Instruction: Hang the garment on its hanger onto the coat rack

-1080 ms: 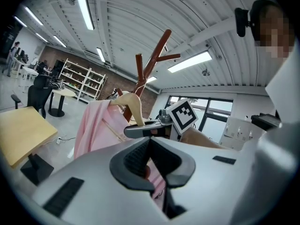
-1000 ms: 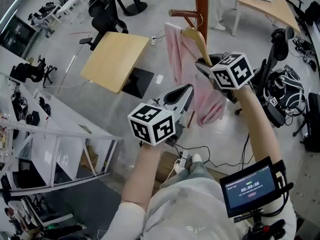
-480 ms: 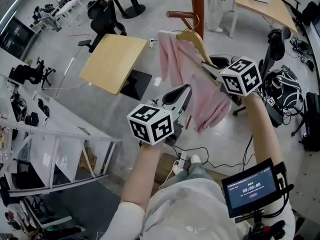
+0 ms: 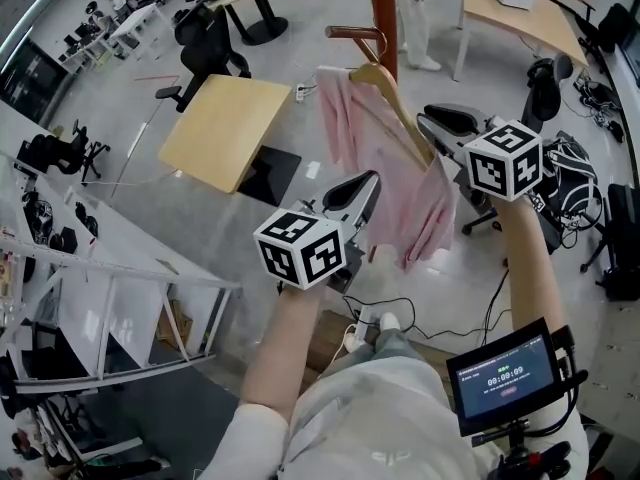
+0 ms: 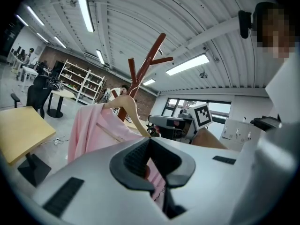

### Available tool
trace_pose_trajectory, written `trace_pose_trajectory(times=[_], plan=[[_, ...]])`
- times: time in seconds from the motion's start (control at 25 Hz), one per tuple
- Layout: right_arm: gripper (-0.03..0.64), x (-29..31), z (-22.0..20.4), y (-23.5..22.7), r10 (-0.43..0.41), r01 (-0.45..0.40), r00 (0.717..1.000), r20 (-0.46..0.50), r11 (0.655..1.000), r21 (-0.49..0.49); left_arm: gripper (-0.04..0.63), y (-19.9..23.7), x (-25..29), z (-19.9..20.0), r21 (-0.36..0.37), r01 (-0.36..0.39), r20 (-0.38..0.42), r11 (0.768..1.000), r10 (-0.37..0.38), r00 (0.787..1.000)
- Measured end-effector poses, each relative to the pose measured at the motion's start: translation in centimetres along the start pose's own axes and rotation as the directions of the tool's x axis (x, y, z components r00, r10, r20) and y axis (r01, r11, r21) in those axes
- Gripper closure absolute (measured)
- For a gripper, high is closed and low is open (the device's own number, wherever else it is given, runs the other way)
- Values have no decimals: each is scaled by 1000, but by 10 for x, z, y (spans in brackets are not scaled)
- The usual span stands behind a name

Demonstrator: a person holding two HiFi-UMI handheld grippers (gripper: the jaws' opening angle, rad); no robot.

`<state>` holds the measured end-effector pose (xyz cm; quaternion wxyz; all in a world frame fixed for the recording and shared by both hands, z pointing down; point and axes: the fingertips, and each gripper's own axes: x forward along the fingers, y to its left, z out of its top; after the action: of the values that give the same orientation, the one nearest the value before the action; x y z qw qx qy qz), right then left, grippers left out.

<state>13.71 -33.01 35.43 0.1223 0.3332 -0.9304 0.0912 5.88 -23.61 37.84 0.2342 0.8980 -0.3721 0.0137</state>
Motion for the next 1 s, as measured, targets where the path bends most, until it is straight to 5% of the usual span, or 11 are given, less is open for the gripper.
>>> trace_pose_trajectory(times=[0.28, 0.68, 0.84, 1.0], plan=[[556, -24, 19, 6, -7, 7, 995, 99, 1000, -4, 589, -4, 1, 0, 8, -6, 22, 1000, 6, 1000], [557, -12, 60, 69, 147, -132, 971, 186, 987, -88, 589, -4, -45, 30, 56, -97, 121, 994, 90, 989], [557, 5, 82, 112, 262, -240, 944, 202, 962, -127, 589, 3, -86, 48, 56, -178, 187, 982, 165, 968], [557, 38, 102, 169, 410, -381, 886, 218, 910, -165, 589, 24, -143, 64, 41, -293, 270, 955, 272, 924]])
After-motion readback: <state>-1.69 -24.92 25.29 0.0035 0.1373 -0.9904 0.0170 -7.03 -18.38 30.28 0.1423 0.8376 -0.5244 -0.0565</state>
